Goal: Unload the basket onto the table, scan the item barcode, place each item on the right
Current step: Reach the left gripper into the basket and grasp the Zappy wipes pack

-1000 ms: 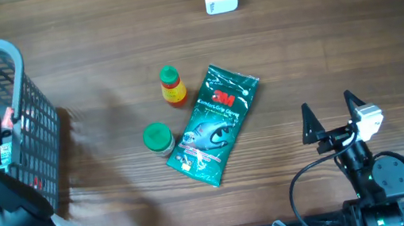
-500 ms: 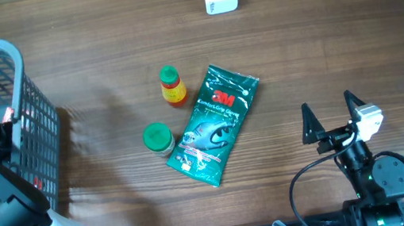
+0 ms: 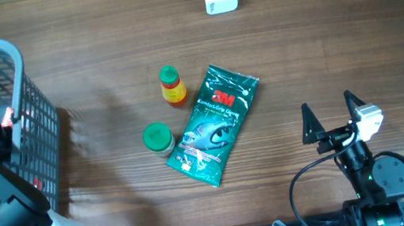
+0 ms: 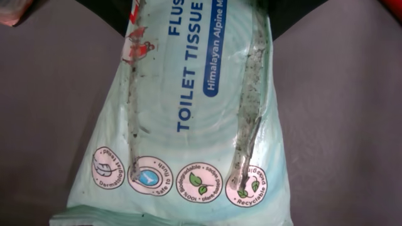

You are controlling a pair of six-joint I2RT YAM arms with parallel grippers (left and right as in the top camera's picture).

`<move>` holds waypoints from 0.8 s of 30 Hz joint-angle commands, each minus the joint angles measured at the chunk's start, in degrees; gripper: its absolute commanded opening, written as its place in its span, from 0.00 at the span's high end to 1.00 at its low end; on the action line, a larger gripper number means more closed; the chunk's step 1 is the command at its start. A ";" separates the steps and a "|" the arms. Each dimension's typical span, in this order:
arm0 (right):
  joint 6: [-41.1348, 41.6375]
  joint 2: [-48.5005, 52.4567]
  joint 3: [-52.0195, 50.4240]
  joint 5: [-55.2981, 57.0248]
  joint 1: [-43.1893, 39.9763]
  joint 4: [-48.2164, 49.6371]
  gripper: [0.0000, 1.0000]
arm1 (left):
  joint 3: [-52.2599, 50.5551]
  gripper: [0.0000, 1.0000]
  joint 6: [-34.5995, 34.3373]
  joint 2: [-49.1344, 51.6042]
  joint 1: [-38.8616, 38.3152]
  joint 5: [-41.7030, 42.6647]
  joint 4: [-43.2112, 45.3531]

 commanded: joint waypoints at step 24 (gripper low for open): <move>0.76 -0.33 -0.07 0.33 0.13 0.33 0.00 | -2.40 0.55 2.23 -38.66 -6.62 18.32 -1.77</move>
